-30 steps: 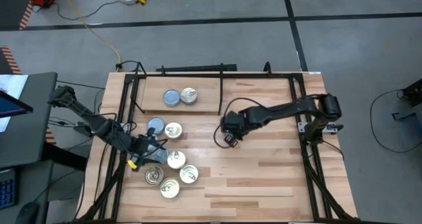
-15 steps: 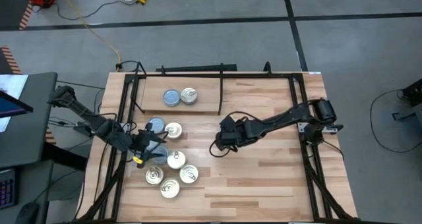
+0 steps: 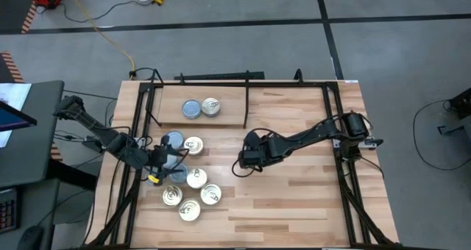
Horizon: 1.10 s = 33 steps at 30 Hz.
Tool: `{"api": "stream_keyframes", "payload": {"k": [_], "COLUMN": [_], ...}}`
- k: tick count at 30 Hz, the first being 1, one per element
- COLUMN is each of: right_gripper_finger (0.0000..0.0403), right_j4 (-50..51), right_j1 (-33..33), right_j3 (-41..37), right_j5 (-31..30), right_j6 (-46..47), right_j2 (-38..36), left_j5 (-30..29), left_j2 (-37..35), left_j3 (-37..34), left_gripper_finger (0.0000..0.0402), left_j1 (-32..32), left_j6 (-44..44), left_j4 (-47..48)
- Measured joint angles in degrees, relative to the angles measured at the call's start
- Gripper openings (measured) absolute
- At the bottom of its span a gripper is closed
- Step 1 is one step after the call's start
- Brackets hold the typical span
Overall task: Stack canned seafood by type on shelf
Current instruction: Stack the green tuna can on top of the green tuna can on the shelf
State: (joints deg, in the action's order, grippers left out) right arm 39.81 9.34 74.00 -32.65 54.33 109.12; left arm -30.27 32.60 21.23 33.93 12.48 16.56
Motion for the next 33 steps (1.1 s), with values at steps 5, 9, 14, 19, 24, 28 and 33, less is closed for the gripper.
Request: {"api": "stream_keyframes", "payload": {"k": [5, 9, 14, 19, 24, 28, 33], "right_gripper_finger": [0.0184, 0.0157, 0.0157, 0.0157, 0.0171, 0.016, 0.0158], "right_j4": [0.0, -1.24, -12.24, -25.25, -33.14, -36.9, -39.82], "right_j1": [-0.29, -0.06, 2.12, 3.0, 2.8, 2.93, 2.8], "right_j3": [0.0, -0.02, 2.65, 4.65, 4.68, 4.7, 4.7], "right_j5": [2.31, 3.18, 3.94, 4.02, 3.99, 4.13, 4.07], "right_j6": [-2.44, -6.83, -25.46, -43.71, -53.62, -57.89, -61.35], "right_j2": [0.0, -0.2, -0.41, -0.2, -0.17, -0.01, 0.04], "left_j5": [-1.56, -2.18, -2.72, -2.27, -1.39, 1.26, 2.53], "left_j2": [0.0, 0.01, 2.04, 7.67, 10.97, 12.95, 15.46], "left_j3": [0.0, 0.0, 0.0, 0.0, 0.0, 0.02, 0.09], "left_gripper_finger": [0.0254, 0.0254, 0.0254, 0.0262, 0.0292, 0.0318, 0.0324], "left_j1": [0.0, 0.0, -2.05, -6.46, -10.13, -12.85, -15.69], "left_j6": [-2.24, -1.8, -1.3, -6.57, -10.92, -14.8, -19.8], "left_j4": [-1.15, -1.26, -2.95, -10.23, -16.93, -22.59, -27.82]}}
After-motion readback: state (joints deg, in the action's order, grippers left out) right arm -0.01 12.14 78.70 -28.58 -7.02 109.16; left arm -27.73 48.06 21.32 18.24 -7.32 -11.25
